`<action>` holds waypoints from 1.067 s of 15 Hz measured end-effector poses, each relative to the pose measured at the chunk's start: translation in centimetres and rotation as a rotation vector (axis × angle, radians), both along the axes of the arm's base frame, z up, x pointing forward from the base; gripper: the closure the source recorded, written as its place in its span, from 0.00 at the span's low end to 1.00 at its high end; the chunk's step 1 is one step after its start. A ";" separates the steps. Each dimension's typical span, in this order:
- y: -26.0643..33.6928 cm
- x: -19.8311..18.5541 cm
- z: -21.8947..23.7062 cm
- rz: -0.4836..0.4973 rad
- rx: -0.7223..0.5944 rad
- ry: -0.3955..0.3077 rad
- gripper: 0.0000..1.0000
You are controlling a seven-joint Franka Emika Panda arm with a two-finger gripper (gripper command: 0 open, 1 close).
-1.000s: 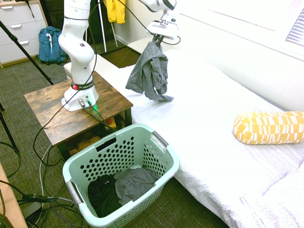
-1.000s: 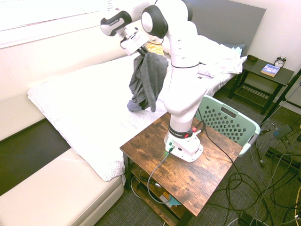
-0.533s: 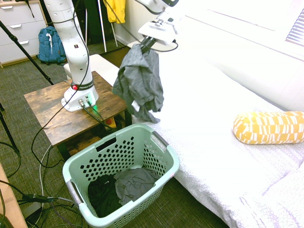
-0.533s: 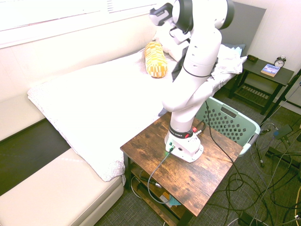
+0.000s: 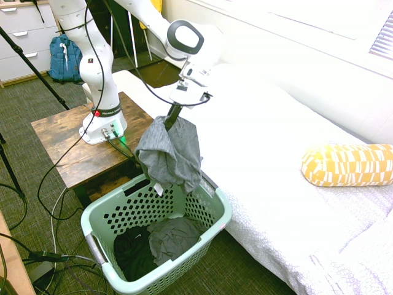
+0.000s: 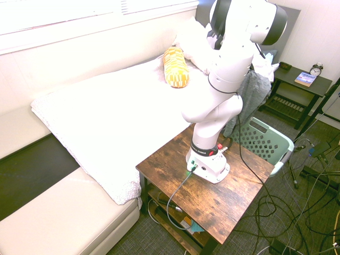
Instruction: Put my clothes in the laundry bag
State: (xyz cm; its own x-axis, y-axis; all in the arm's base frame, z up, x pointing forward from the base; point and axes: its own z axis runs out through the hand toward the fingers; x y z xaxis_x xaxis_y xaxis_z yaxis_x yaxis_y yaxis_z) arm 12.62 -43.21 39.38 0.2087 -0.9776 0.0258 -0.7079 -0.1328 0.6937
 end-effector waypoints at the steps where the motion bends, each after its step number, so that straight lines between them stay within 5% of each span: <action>1: -0.6 0.0 -1.1 -0.021 -0.054 -0.016 1.00; 2: -1.0 0.2 -2.4 -0.031 -0.090 -0.029 1.00; 3: -1.2 0.5 -3.9 -0.028 -0.100 -0.040 0.00; 9: -2.2 2.4 -11.5 -0.020 -0.098 -0.054 0.00; 16: -4.1 7.2 -12.1 0.005 -0.117 -0.141 0.00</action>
State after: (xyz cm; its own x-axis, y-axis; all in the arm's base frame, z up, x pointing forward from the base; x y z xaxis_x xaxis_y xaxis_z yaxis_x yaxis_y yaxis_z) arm 19.85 -47.27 27.28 0.2002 -0.9650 0.1691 -0.7986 -0.0608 0.5987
